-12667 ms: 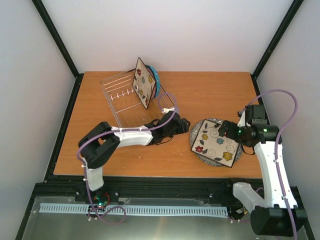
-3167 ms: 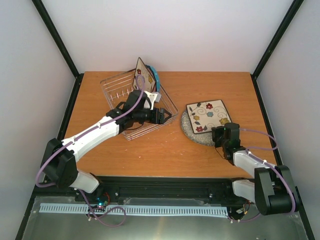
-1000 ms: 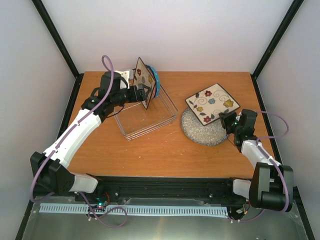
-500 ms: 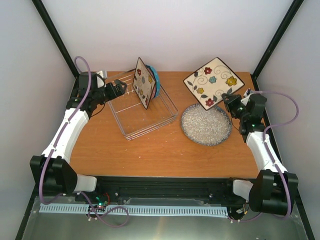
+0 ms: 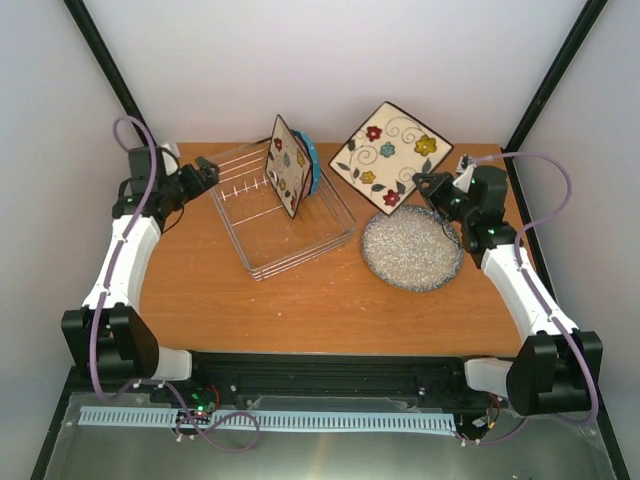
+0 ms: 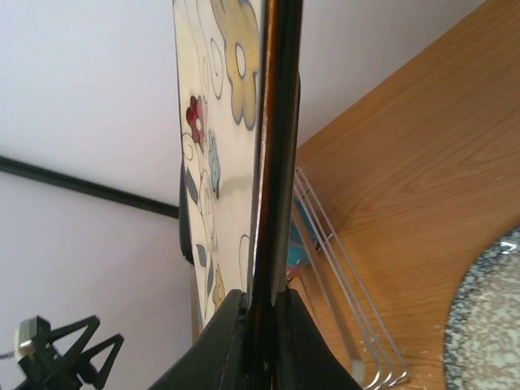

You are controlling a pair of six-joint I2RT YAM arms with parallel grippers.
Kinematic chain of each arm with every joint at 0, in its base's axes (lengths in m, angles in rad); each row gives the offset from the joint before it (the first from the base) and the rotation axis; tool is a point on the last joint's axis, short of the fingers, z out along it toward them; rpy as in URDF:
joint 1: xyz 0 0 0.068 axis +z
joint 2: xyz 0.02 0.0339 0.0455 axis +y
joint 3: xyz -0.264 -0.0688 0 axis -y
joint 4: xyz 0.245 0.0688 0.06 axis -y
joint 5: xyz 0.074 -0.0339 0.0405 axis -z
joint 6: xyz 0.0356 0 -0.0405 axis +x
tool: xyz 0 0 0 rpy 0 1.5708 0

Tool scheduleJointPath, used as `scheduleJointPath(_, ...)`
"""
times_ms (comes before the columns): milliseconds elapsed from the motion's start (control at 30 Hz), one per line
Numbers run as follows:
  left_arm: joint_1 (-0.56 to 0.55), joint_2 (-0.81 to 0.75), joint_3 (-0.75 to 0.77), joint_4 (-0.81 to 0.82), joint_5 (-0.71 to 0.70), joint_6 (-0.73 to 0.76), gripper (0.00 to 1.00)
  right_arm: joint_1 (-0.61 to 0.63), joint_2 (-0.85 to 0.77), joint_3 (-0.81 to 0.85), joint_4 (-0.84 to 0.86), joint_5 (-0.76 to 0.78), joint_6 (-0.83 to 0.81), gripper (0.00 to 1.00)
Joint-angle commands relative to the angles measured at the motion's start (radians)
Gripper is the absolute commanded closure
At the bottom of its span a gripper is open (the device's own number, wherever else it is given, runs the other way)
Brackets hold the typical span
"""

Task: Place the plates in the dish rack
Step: Adjust the dish rack at the center of the board.

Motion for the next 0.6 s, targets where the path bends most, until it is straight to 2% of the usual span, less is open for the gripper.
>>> scheduleJointPath(0,0.082,0.040,0.036,-0.023,-0.012,0.032,0.00,0.072,0.002,0.140,0.222,0.003,-0.038,0.97)
scheduleJointPath(100,0.099,0.051,0.030,-0.044,-0.024,0.013,0.00,0.134,0.044,0.212,0.187,0.037,-0.075,0.97)
scheduleJointPath(267,0.098,-0.008,-0.085,0.003,-0.008,-0.046,0.00,0.220,0.096,0.277,0.185,0.100,-0.085,0.97)
scheduleJointPath(433,0.099,0.039,-0.121,0.029,0.021,-0.007,0.00,0.290,0.151,0.361,0.167,0.170,-0.126,0.97)
scheduleJointPath(567,0.098,0.073,-0.121,0.039,0.017,0.015,0.00,0.300,0.199,0.402,0.179,0.174,-0.124,0.97)
